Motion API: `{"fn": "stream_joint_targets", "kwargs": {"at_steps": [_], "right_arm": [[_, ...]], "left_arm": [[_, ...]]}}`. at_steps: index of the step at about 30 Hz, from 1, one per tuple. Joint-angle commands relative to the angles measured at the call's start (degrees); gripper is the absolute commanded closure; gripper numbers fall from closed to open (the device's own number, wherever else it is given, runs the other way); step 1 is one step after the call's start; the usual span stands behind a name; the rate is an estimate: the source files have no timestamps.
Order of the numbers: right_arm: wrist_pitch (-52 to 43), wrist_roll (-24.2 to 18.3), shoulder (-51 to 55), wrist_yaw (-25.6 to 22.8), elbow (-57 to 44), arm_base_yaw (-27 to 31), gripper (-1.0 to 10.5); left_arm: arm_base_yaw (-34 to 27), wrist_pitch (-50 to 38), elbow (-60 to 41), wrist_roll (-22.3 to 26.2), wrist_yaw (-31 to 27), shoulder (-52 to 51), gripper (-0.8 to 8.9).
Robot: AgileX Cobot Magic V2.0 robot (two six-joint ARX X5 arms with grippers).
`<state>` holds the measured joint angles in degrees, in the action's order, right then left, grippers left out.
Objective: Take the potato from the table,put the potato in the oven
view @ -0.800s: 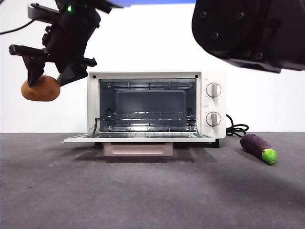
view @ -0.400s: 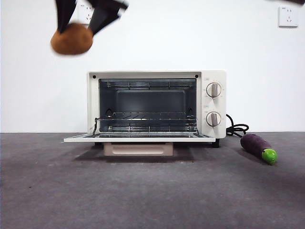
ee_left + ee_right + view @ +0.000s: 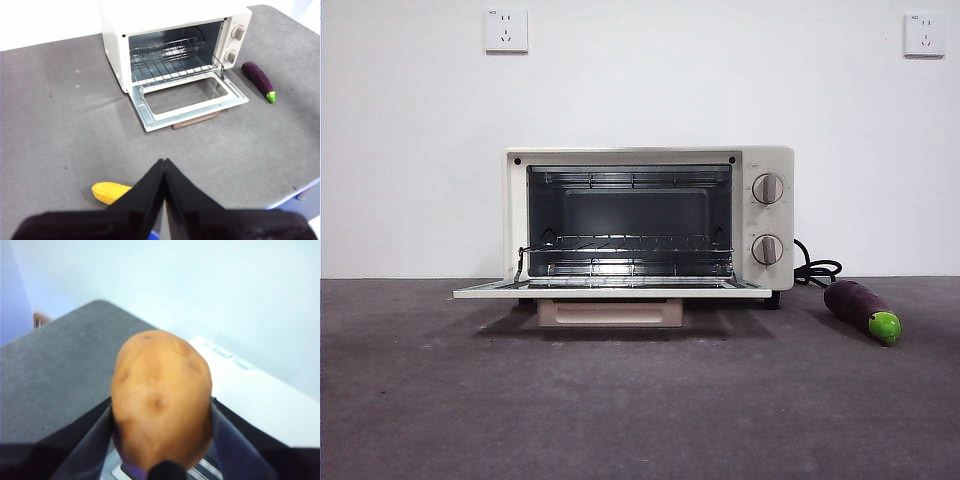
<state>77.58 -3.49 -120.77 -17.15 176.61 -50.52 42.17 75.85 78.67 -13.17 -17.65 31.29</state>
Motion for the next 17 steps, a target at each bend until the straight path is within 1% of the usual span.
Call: {"fn": "stream_joint_targets", "kwargs": {"at_steps": [1,4,6,8,11,15,17], "right_arm": [[1.7,1.0,8.2,-0.9,-11.5,-0.1,8.2],[1.7,3.4,22.1,1.1,-31.9,-0.1,8.2],[1.7,4.2,26.6,2.4,-38.7,-0.1,8.2],[1.6,5.2,31.0,2.6,-45.8,-0.1,8.2],[1.6,6.6,36.0,2.5,-55.0,-0.1,8.2],[1.6,7.7,39.6,1.9,-66.0,-0.1,8.2],[-0.5,8.2,39.8,1.7,-71.2,-0.1,8.2]], "left_arm": [[0.0,-0.2,-0.4,-0.8,-0.4,0.4,8.19],[0.0,-0.2,-0.4,-0.8,-1.2,2.1,8.19],[0.0,-0.2,-0.4,-0.8,-2.3,3.1,8.19],[0.0,-0.2,-0.4,-0.8,-3.3,4.5,8.19],[0.0,-0.2,-0.4,-0.8,-3.3,6.4,8.19],[0.0,-0.2,-0.4,-0.8,-3.3,8.5,8.19],[0.0,-0.2,-0.4,-0.5,-3.4,9.2,8.19]]}}
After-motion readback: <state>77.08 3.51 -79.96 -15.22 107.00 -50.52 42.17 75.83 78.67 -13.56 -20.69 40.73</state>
